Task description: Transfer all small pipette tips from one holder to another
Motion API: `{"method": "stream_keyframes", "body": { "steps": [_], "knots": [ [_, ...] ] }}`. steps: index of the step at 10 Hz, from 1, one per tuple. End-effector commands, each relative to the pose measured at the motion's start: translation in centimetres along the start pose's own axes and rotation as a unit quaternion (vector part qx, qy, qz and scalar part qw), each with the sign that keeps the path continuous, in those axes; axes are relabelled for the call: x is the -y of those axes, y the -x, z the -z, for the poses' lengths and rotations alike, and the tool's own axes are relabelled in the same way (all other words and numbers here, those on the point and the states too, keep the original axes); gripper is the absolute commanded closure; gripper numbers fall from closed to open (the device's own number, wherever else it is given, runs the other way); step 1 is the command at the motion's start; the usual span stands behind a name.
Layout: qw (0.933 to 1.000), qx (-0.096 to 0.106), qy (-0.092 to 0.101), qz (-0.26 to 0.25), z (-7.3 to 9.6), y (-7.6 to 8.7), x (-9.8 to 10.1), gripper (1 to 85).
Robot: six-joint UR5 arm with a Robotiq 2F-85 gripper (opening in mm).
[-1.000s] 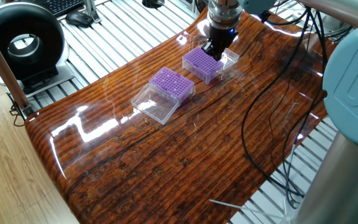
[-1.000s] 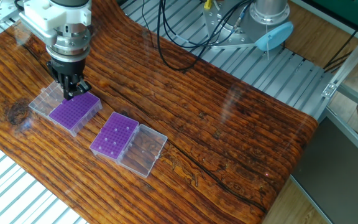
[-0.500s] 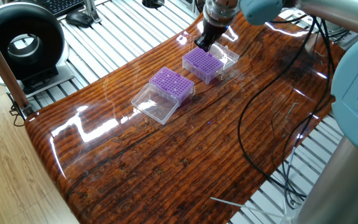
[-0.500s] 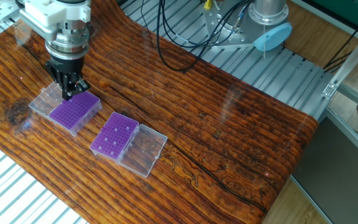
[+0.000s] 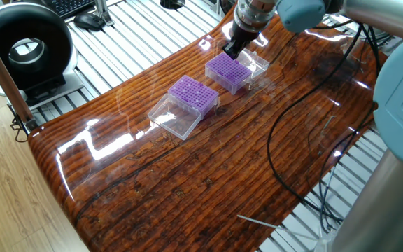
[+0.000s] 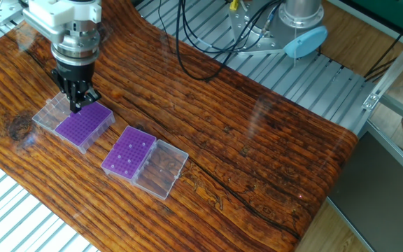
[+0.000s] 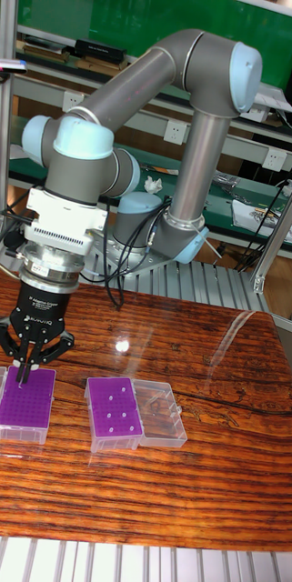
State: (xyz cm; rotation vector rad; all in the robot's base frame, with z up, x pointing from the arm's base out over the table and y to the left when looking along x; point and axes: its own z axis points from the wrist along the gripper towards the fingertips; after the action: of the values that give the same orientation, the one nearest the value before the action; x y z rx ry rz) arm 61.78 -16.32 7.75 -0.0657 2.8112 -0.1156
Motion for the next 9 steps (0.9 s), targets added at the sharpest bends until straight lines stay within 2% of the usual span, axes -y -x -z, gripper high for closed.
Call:
{"method": "stream_keyframes", "body": {
  "steps": [1,9],
  "knots": [
    [0.9999,0.007,0.008,-0.006,-0.11,0.09,0.08,84.7],
    [0.9995,0.017,0.027,-0.009,-0.62,-0.04,-0.07,84.7]
  ]
}}
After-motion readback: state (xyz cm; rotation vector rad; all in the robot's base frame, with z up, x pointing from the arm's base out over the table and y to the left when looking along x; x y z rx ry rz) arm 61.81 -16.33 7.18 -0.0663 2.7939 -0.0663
